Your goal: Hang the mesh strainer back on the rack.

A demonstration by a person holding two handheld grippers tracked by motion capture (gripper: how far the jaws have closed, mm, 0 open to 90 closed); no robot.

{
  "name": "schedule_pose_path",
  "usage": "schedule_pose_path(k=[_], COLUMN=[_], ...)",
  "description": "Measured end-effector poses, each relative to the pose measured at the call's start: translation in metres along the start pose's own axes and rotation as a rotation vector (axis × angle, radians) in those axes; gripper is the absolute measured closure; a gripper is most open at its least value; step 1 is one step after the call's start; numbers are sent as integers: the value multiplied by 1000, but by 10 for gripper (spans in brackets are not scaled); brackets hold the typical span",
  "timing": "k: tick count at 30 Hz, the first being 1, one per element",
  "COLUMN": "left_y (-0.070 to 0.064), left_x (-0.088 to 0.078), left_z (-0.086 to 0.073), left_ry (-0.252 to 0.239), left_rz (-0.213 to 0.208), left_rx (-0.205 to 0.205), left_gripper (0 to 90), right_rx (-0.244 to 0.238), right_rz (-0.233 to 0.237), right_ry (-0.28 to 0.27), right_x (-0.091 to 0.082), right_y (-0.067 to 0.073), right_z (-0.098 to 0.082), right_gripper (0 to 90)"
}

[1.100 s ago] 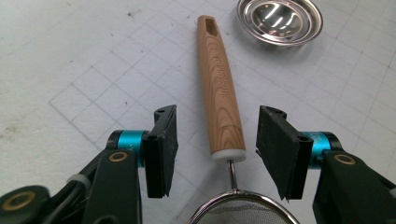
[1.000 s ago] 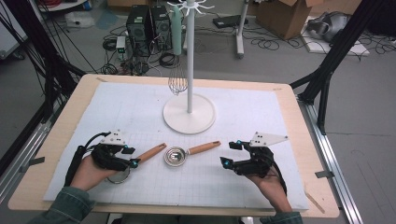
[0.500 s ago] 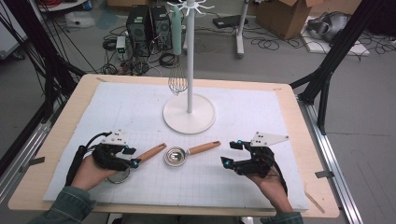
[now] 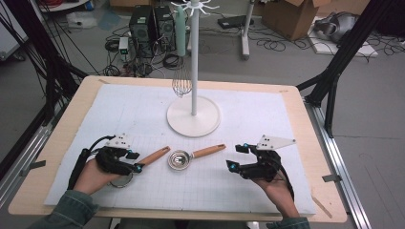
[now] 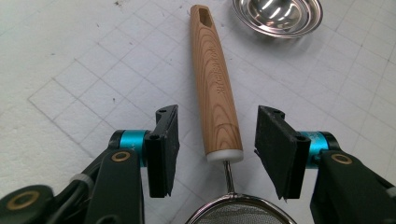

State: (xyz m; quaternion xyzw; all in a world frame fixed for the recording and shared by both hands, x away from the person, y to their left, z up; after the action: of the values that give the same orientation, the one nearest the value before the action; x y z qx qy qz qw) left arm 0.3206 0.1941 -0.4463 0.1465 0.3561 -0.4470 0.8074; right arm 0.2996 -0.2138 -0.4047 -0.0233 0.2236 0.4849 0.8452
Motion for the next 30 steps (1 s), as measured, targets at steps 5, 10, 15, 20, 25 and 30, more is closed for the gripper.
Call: schedule_pose_path(k=[5,10,15,20,25,30], left_y=[0,1,1,-3,-7,-6], left_x=[0,4,7,13,21,21], left_z=[-2,-5,-3,1,3,3], left_ry=[4,16,29,63,89,98], left_rz=[7,11,20,17,23,46], left_rx=[-3,-17,-18,2,5,9], left_gripper=[497,513,530,595,613,659], right_rx=[-4,-6,-14,-19,-22,-20], right_rz=[2,11,18,18,21,25], right_ry=[5,19,23,22,19,23], right_x=[4,10,14,14,14,14], right_y=[0,3,4,7,8,8], right_z=[0,-1,-3,-4,-5,-6], right_gripper=[280,280,280,280,280,279])
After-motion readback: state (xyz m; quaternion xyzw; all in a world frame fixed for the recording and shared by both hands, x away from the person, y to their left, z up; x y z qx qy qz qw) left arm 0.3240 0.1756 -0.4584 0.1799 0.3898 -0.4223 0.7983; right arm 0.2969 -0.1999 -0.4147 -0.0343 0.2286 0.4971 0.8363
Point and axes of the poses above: each handheld gripper's, and its own axes: x roughly forward along the jaws, z roughly out of its top, y roughly to its left, the point moved 4 cm from there along x, roughly forward along the jaws, and after that the axes turned 2 degrees about -y, right-handed, at the moved point
